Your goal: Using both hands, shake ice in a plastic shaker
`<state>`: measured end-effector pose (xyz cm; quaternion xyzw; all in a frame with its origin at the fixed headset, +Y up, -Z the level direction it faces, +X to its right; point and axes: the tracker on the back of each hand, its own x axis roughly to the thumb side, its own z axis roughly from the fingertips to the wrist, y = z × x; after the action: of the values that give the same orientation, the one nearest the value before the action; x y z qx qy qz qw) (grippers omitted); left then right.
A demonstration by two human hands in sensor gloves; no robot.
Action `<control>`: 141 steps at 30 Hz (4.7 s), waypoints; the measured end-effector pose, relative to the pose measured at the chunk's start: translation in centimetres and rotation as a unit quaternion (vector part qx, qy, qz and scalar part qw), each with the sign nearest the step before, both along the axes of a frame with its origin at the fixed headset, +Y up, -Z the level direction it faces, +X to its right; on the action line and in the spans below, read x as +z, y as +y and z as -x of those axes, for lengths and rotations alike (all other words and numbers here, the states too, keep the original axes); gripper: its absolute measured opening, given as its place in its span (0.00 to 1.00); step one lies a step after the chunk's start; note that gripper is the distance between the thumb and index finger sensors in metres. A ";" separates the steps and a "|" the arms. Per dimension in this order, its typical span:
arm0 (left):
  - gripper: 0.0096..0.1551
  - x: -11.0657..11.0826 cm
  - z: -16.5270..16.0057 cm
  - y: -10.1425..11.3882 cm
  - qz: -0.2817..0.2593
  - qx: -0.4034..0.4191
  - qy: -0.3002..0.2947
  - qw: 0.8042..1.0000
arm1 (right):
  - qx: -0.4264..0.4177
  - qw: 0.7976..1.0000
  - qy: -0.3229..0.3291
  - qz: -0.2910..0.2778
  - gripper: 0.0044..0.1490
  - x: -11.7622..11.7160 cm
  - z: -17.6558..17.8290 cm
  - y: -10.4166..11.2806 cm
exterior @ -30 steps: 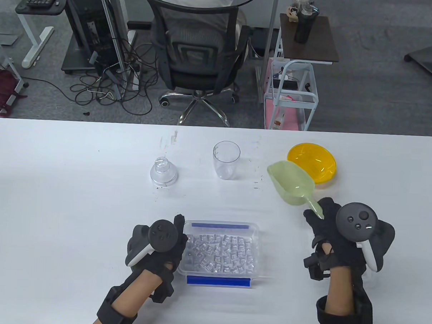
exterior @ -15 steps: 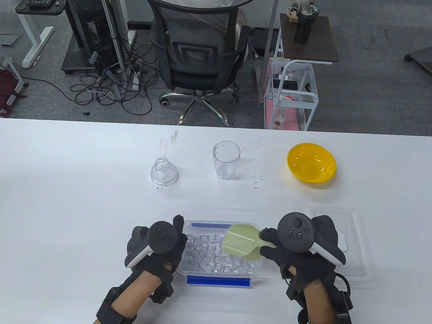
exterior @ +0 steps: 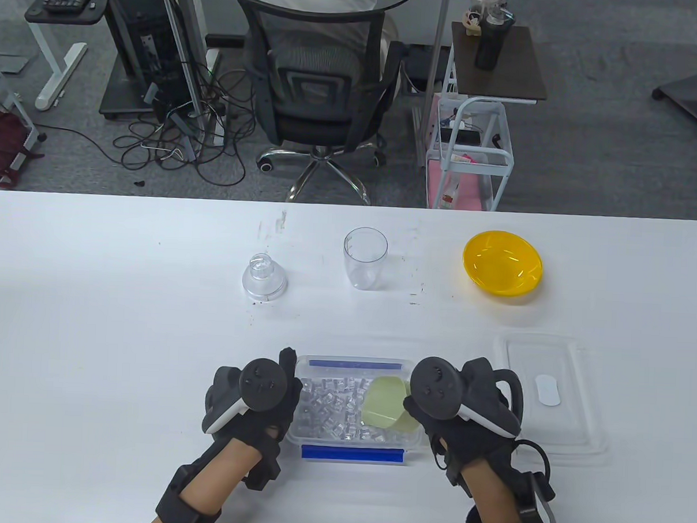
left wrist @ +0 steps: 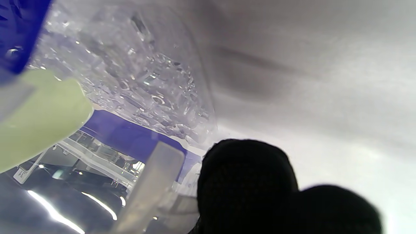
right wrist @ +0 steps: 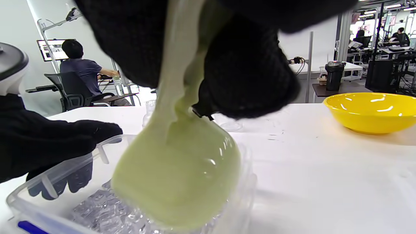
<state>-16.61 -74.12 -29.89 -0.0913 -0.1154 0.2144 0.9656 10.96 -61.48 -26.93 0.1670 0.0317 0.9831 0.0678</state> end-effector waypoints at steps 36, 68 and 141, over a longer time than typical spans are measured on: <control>0.37 -0.1 -0.1 0.1 0.001 -0.011 -0.006 1.000 | -0.138 0.979 0.077 0.131 0.31 -4.8 0.2 -6.2; 0.37 -0.2 0.1 0.1 0.011 -0.002 -0.010 1.000 | -0.313 0.912 0.142 0.224 0.30 -7.4 -1.9 -10.0; 0.37 -0.3 0.0 0.1 0.017 -0.007 -0.009 1.000 | 0.019 0.958 -0.141 -0.248 0.30 -13.9 3.3 4.3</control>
<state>-16.61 -74.06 -30.18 -0.1107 -0.1199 0.2086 0.9643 7.66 -57.23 -40.84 0.0378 -0.2201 0.9747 0.0088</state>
